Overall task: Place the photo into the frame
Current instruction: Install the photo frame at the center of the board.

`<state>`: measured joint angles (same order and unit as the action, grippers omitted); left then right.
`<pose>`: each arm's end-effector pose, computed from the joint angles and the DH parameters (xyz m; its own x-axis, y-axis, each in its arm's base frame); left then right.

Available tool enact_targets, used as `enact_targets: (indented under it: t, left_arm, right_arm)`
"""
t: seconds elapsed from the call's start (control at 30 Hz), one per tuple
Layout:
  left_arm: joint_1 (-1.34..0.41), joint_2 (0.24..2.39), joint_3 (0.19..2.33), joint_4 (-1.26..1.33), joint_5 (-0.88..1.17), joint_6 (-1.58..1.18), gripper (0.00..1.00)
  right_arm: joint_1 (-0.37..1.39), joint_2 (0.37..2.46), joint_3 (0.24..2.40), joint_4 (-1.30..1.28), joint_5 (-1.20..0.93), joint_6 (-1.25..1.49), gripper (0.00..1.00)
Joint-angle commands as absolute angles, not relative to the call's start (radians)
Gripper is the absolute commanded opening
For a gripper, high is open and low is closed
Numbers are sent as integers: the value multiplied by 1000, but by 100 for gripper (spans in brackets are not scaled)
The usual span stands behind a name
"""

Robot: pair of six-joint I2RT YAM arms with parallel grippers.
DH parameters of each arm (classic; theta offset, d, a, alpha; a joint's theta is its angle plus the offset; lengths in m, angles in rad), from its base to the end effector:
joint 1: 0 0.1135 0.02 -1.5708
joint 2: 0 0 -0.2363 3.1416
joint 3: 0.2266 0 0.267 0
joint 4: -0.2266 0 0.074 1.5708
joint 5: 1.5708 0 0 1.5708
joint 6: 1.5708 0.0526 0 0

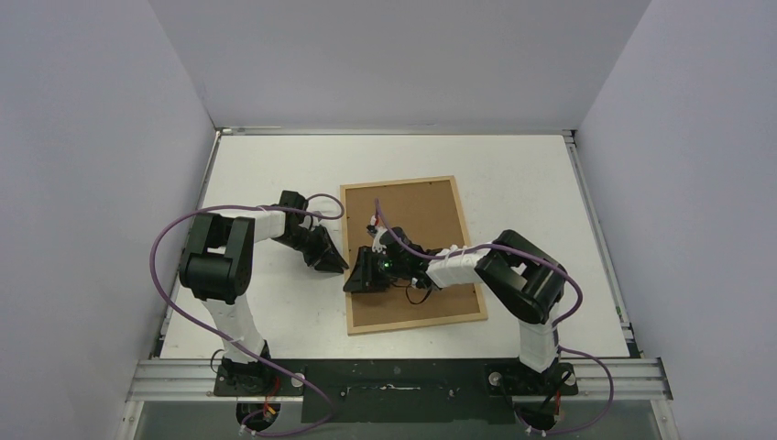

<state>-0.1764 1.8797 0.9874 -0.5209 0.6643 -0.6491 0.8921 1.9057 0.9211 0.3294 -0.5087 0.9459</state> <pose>0.3093 -0.0881 0.0597 -0.9156 -0.3202 0.2430 -0.4018 0.7087 -0.5799 0.2228 0.3171 0.0800 -0.9718 -0.0766 -0.2232 -0.2293 0.5296 0.8167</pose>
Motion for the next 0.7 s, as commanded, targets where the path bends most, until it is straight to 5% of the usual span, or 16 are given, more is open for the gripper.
enact_targets:
  t: [0.0, 0.13, 0.4, 0.67]
  left_arm:
    - [-206, 1965, 935, -558, 380, -600, 17]
    - [-206, 1960, 935, -561, 376, -599, 17]
    - [-209, 1965, 937, -561, 376, -599, 17]
    - [-212, 1965, 935, -564, 374, -600, 17]
  right_arm:
    - [901, 1860, 897, 303, -437, 903, 34]
    - [901, 1814, 872, 416, -445, 932, 32]
    - [905, 1818, 853, 497, -493, 949, 13]
    - [919, 1879, 891, 444, -501, 948, 12]
